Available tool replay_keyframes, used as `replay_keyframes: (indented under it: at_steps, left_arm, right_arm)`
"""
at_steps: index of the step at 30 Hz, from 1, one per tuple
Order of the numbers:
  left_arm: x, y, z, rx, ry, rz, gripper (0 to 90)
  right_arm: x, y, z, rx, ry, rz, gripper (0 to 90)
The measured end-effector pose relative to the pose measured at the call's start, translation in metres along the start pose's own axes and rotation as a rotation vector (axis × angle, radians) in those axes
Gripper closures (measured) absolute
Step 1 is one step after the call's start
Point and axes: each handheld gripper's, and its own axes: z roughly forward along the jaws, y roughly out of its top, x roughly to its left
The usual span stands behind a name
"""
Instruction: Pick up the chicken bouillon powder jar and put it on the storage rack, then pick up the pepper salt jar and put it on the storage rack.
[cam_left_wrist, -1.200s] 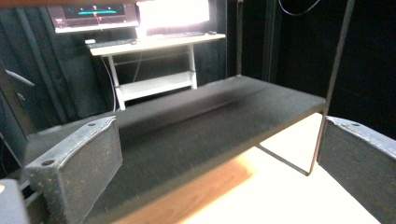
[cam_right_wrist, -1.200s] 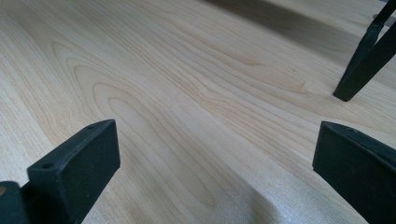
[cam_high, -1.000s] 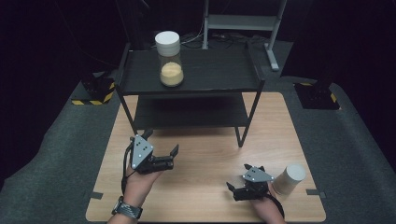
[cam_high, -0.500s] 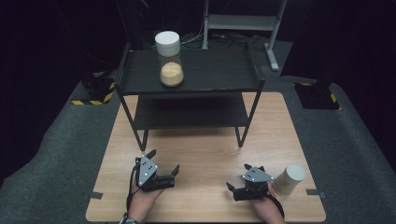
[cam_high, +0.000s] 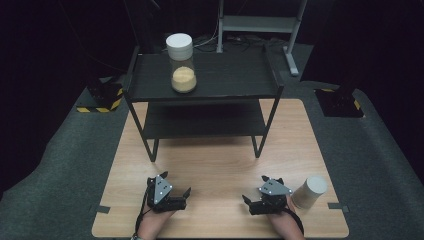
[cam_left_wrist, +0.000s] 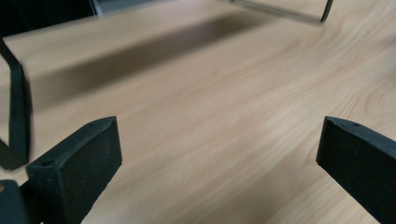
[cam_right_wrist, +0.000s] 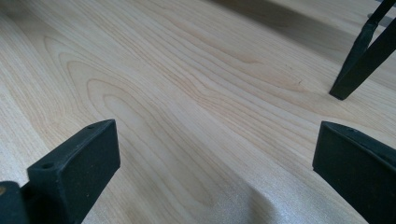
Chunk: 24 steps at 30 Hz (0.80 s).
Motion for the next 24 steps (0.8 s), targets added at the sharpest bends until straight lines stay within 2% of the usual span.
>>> replay_keyframes:
  at_steps: [2, 3, 4, 7, 8, 10, 18, 24]
  left_arm:
    - [-0.002, 0.001, 0.0, 0.008, 0.001, 0.013, 0.3]
    - [-0.005, 0.005, 0.001, 0.033, -0.003, 0.043, 0.3]
    - [-0.005, 0.005, 0.001, 0.033, -0.003, 0.043, 0.3]
    - [-0.011, 0.014, 0.005, 0.086, 0.003, 0.093, 0.3]
    - [-0.011, 0.014, 0.005, 0.086, 0.003, 0.093, 0.5]
    - [-0.012, 0.017, 0.007, 0.105, -0.005, 0.119, 0.7]
    - [-0.014, 0.019, 0.009, 0.119, 0.003, 0.12, 0.8]
    - [-0.011, 0.018, 0.008, 0.113, -0.012, 0.12, 0.8]
  right_arm:
    - [0.0, 0.0, 0.0, 0.001, -0.003, 0.003, 0.0]
    - [0.001, 0.0, 0.0, 0.0, -0.006, 0.005, 0.0]
    - [0.001, 0.0, 0.0, 0.0, -0.006, 0.005, 0.0]
    - [0.001, -0.001, 0.0, -0.003, -0.017, 0.013, 0.0]
    - [0.002, 0.0, 0.0, -0.001, -0.017, 0.011, 0.0]
    - [0.002, 0.0, 0.0, 0.002, -0.013, 0.005, 0.0]
    - [0.002, -0.003, -0.001, -0.016, -0.009, -0.003, 0.0]
    - [0.004, -0.003, -0.001, -0.015, -0.011, -0.019, 0.0]
